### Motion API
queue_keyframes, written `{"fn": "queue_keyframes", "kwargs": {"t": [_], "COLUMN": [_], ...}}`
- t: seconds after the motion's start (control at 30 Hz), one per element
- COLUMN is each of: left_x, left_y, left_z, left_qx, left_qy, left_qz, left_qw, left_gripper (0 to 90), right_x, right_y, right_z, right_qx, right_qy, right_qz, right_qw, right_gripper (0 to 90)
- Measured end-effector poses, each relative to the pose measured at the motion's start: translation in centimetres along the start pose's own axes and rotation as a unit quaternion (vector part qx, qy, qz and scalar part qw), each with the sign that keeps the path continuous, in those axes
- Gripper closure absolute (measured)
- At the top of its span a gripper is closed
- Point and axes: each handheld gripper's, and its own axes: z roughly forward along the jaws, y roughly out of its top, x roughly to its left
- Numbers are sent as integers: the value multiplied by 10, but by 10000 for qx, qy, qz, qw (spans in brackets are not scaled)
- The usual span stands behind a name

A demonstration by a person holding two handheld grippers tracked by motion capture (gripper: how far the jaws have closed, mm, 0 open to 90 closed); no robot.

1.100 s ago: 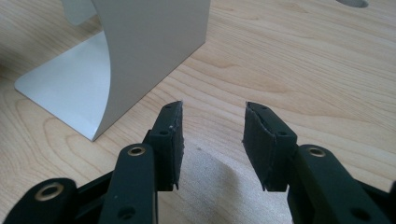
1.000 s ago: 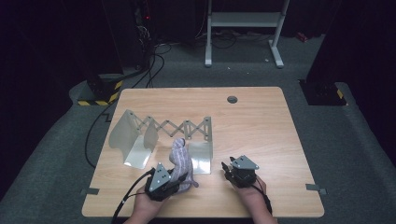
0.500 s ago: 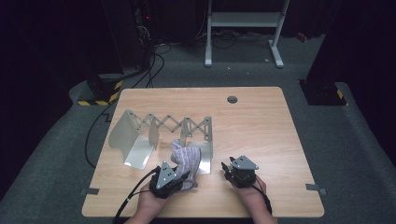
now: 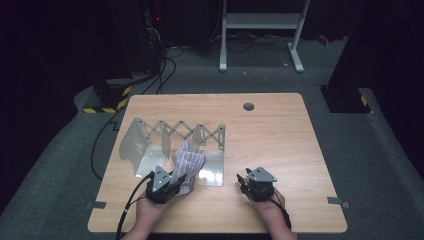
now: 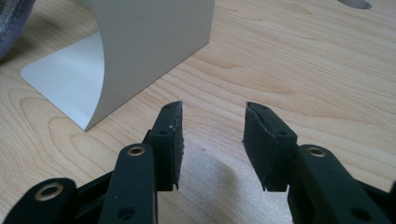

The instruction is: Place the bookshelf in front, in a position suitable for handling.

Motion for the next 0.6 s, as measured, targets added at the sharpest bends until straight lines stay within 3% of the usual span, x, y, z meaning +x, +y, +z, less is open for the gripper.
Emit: {"fn": "queue_keyframes", "kwargs": {"t": [0.23, 0.5, 0.6], "left_x": [8, 5, 0], "left_y": [-2, -8, -11], "left_z": [-3, -7, -9], "left_qx": [6, 87, 133], "left_qy": [131, 184, 139], "left_qz": [-91, -66, -17], "left_qw": [9999, 9998, 9998], "left_gripper": [651, 651, 651], "right_x": [6, 19, 25], "right_y": [7, 23, 26], "right_z": [4, 20, 24], "right_qx": [-114, -158, -142], "right_qy": [15, 25, 105], "right_qz": [-4, 36, -98], "right_qw": [9999, 9999, 9998], "right_gripper": [577, 578, 591]}}
